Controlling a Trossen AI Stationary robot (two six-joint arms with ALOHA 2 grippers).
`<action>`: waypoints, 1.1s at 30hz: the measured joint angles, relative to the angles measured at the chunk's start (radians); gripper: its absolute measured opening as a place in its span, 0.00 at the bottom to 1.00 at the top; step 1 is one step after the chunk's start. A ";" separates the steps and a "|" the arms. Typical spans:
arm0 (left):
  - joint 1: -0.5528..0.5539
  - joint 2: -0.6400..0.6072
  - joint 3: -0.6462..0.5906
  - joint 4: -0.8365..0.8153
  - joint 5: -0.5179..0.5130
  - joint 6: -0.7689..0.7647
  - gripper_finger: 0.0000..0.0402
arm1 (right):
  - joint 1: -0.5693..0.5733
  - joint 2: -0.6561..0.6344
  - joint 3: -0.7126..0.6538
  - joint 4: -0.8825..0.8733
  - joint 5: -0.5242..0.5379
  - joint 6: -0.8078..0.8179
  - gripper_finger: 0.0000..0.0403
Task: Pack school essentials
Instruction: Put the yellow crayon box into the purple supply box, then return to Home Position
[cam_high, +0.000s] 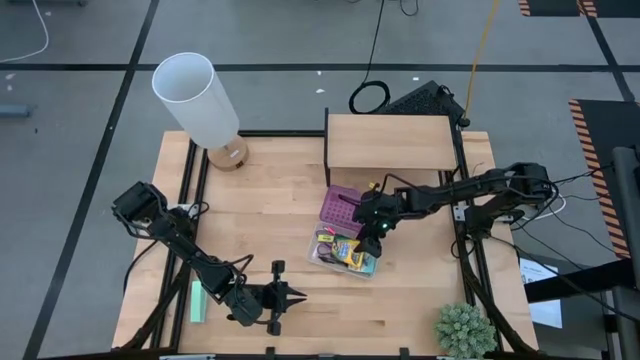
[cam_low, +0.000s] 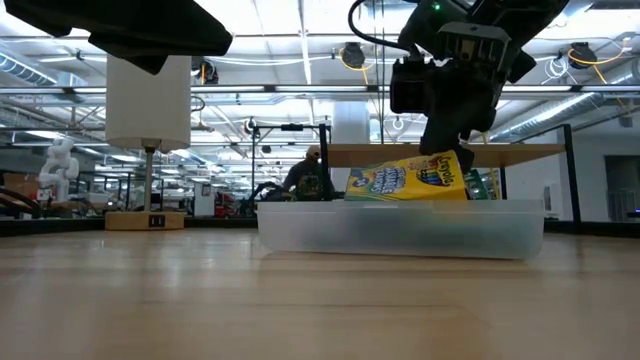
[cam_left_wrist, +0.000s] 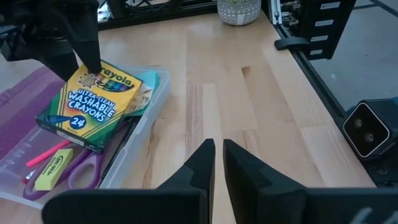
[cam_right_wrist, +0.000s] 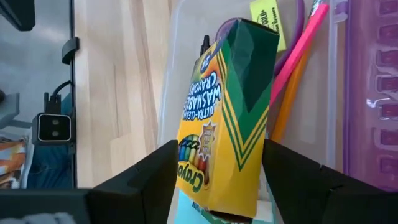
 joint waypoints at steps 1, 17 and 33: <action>0.000 0.000 0.000 0.000 0.000 -0.002 0.09 | 0.000 0.000 0.000 -0.001 0.006 0.000 0.55; 0.000 0.000 0.000 -0.007 0.000 -0.007 0.09 | 0.064 -0.065 0.000 -0.073 0.183 0.022 0.61; 0.024 -0.001 0.000 0.012 0.000 0.005 0.09 | 0.160 -0.099 0.000 -0.066 0.414 -0.026 0.30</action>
